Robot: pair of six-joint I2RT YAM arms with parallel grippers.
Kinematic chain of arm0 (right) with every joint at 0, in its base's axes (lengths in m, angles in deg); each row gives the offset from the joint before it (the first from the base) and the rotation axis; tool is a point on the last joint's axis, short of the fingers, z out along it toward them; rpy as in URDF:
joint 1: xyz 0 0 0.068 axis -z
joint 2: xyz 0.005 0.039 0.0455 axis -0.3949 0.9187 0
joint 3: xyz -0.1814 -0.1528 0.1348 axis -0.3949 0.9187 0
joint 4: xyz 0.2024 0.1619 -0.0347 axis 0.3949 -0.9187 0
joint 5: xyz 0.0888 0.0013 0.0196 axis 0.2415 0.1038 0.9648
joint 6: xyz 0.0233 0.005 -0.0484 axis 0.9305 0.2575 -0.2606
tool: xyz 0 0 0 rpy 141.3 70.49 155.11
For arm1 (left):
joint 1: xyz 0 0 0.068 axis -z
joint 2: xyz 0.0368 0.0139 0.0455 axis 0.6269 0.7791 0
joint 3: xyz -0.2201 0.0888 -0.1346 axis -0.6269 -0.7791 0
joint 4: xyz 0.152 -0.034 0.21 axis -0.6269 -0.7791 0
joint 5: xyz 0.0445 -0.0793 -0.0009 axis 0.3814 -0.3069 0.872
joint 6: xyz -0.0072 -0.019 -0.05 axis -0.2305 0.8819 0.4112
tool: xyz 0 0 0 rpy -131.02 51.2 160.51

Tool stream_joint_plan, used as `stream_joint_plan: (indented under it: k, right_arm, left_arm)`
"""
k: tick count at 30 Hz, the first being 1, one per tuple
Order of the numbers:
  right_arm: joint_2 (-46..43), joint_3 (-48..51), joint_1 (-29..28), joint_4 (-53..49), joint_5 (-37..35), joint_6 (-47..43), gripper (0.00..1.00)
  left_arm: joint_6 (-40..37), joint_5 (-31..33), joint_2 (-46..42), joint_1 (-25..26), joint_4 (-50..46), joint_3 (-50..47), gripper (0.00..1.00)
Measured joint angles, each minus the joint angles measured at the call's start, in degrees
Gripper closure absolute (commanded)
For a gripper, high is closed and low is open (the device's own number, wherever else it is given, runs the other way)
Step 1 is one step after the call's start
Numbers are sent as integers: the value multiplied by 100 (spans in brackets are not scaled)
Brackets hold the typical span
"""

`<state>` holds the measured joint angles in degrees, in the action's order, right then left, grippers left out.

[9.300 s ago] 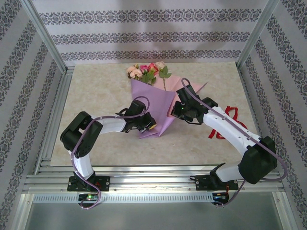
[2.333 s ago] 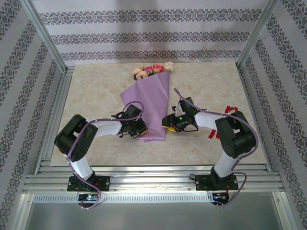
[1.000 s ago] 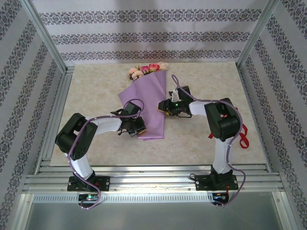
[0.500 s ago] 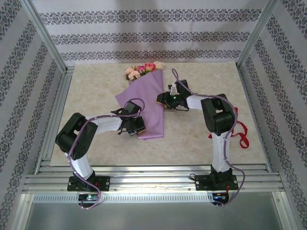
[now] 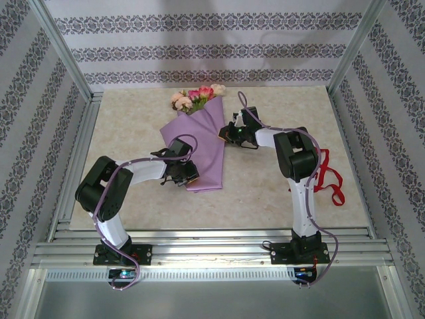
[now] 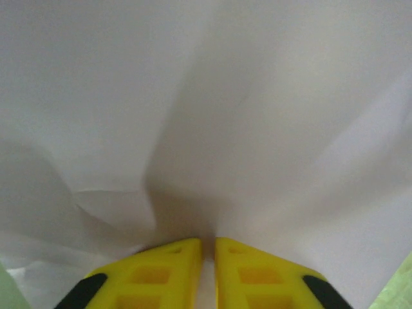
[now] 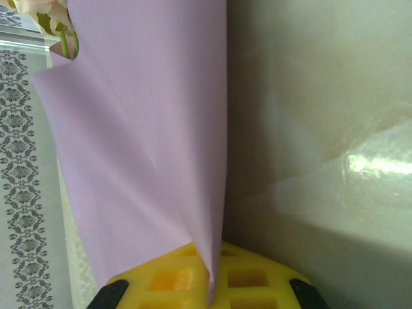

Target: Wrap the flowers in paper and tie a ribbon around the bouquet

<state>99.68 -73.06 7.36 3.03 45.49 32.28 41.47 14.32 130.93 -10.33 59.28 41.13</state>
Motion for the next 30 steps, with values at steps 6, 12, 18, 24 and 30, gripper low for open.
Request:
stream_joint_plan:
  k: [6, 12, 18, 24, 30]
  right_arm:
    - [-627, 957, 7, 273, -304, 144, 100]
    - [-1032, 1526, 4, 476, -490, 243, 100]
    - [-1143, 1827, 2, 688, -562, 352, 100]
    - [-1154, 1912, 2, 763, -586, 433, 100]
    - [-1154, 1958, 2, 852, -584, 435, 100]
  left_arm:
    - [146, 258, -599, -50, -1263, 2, 64]
    - [529, 87, -1102, -46, -1849, 474, 65]
    - [1169, -291, -605, 221, -1506, 769, 67]
    - [1565, 568, -1043, 417, -2297, 1307, 67]
    - [1961, 1283, -2656, 404, -3185, 1307, 67]
